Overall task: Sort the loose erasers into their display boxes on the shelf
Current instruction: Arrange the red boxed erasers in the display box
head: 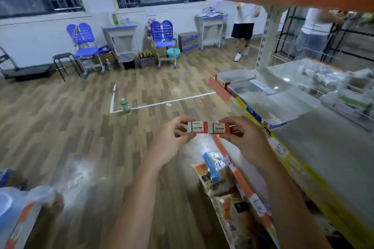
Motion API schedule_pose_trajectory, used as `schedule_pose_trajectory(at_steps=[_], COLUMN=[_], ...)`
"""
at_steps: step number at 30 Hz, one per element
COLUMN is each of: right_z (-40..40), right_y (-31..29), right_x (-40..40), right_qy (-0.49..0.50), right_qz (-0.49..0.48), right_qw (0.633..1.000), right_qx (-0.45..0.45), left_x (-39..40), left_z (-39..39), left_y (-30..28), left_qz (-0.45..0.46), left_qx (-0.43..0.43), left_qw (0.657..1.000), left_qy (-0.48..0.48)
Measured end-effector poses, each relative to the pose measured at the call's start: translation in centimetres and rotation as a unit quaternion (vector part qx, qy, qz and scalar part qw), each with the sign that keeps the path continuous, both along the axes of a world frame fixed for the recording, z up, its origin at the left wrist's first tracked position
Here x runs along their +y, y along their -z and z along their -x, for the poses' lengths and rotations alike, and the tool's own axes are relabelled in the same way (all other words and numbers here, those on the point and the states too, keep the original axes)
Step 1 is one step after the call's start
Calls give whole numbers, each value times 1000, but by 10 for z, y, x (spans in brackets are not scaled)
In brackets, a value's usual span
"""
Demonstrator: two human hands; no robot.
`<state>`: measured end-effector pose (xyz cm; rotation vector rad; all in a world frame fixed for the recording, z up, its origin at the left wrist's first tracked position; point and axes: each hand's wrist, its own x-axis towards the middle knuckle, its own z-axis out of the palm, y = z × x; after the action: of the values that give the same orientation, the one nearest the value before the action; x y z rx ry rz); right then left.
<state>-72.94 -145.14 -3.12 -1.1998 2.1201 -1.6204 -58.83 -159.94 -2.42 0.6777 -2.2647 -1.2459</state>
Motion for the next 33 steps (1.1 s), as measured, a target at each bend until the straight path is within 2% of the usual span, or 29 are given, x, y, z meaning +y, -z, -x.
schedule_pose_trajectory(at_steps=[7, 15, 18, 23, 33], right_z=[60, 133, 167, 219, 274], right_y=[-7, 9, 11, 7, 12], right_x=[-101, -162, -178, -195, -214], right_qy=[57, 129, 157, 216, 263], right_qz=[8, -46, -65, -70, -183], right_qw=[998, 990, 983, 972, 946], right_qx=[-9, 35, 63, 57, 54], left_x=[-120, -198, -222, -253, -292], left_z=[76, 169, 210, 279, 370], left_y=[-10, 6, 14, 19, 30], left_qz=[34, 24, 8, -3, -1], left_qx=[-14, -2, 17, 29, 10], left_qw=[998, 993, 991, 982, 963], left_qy=[50, 115, 134, 186, 268])
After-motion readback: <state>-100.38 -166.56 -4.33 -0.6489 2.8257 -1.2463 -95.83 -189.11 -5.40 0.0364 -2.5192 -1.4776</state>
